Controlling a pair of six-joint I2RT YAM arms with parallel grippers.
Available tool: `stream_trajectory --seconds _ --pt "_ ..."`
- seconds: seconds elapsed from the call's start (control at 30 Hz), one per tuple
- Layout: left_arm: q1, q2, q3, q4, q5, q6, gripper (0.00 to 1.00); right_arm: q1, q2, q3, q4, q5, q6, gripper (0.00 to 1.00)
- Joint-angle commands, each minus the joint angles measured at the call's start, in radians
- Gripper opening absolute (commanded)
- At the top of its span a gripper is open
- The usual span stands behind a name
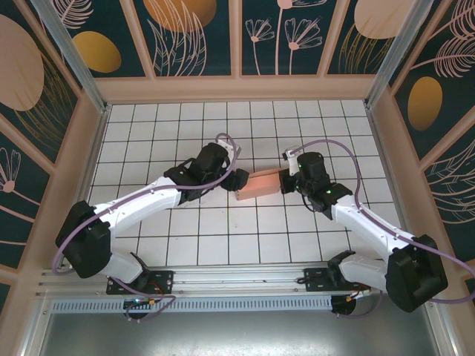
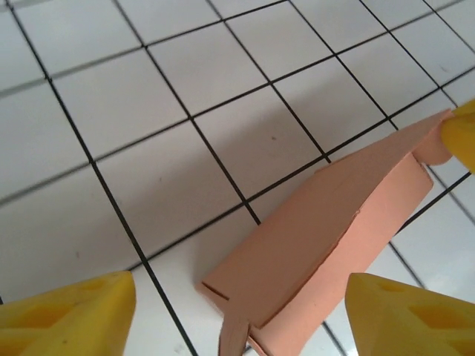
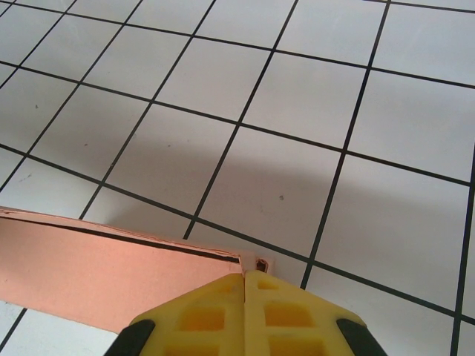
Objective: Fold the paper box
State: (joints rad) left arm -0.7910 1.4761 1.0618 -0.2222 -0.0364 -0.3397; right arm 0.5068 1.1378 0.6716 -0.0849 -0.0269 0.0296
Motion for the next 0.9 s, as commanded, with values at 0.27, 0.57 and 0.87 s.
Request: stream_trajectory --seconds 0.27,0.57,0.87 --pt "-0.009 0.017 0.043 -0.137 0.026 -0.173 0.43 0.01 0.0 0.02 0.038 -0.001 0.023 0.0" --pt "-0.01 0.072 0.058 -0.131 0.01 -0.174 0.27 0.01 -0.013 0.02 0.026 0.007 0.019 0.0" --pt "-0.009 0.075 0.081 -0.131 -0.001 -0.218 0.11 0.012 -0.03 0.013 0.033 -0.004 0.022 0.0"
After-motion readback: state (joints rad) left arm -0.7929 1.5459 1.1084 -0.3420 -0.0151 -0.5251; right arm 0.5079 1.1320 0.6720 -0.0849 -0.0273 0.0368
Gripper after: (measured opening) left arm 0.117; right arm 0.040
